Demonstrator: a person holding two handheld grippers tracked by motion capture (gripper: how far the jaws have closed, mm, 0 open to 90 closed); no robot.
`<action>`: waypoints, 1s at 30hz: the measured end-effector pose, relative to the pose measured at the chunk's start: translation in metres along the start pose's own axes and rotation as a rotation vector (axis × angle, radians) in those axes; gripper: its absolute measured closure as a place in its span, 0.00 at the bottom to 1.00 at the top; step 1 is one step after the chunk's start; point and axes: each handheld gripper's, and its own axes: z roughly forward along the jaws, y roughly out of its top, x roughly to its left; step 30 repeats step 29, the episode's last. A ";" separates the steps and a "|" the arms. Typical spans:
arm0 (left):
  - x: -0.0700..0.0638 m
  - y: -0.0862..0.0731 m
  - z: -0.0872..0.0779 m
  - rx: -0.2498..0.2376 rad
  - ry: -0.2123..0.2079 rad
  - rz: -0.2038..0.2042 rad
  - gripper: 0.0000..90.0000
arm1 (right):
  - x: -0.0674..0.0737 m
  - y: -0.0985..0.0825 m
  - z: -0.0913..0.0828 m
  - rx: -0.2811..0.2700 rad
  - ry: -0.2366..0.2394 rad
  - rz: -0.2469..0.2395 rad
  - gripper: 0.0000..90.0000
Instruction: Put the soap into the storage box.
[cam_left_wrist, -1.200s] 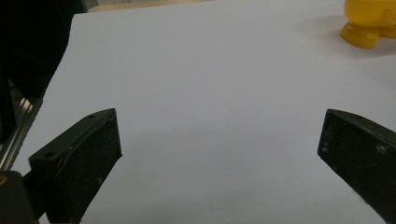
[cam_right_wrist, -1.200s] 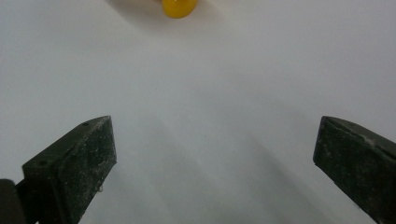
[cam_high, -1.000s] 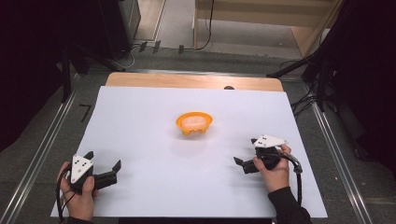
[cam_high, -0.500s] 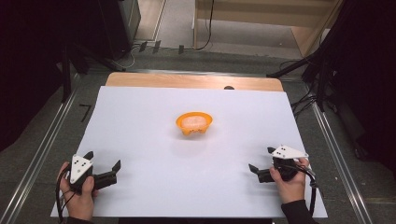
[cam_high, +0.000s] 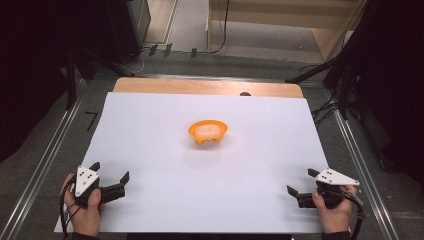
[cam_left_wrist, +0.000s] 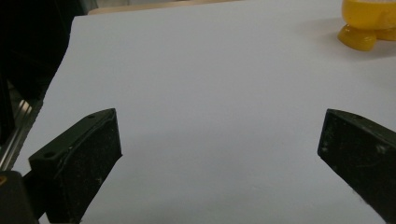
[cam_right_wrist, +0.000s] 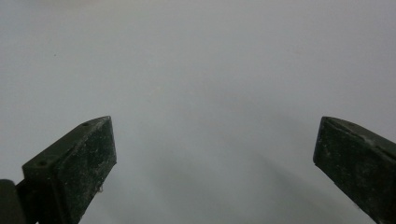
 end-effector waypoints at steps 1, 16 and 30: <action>0.000 0.000 0.000 0.000 0.001 0.000 0.00 | -0.002 -0.002 -0.003 -0.002 -0.007 0.004 0.00; 0.000 0.000 0.000 0.002 0.003 0.001 0.00 | -0.020 -0.022 -0.033 -0.026 -0.073 0.046 0.00; 0.000 0.001 0.002 0.023 -0.004 0.003 0.00 | -0.021 -0.022 -0.030 -0.019 -0.059 0.049 0.00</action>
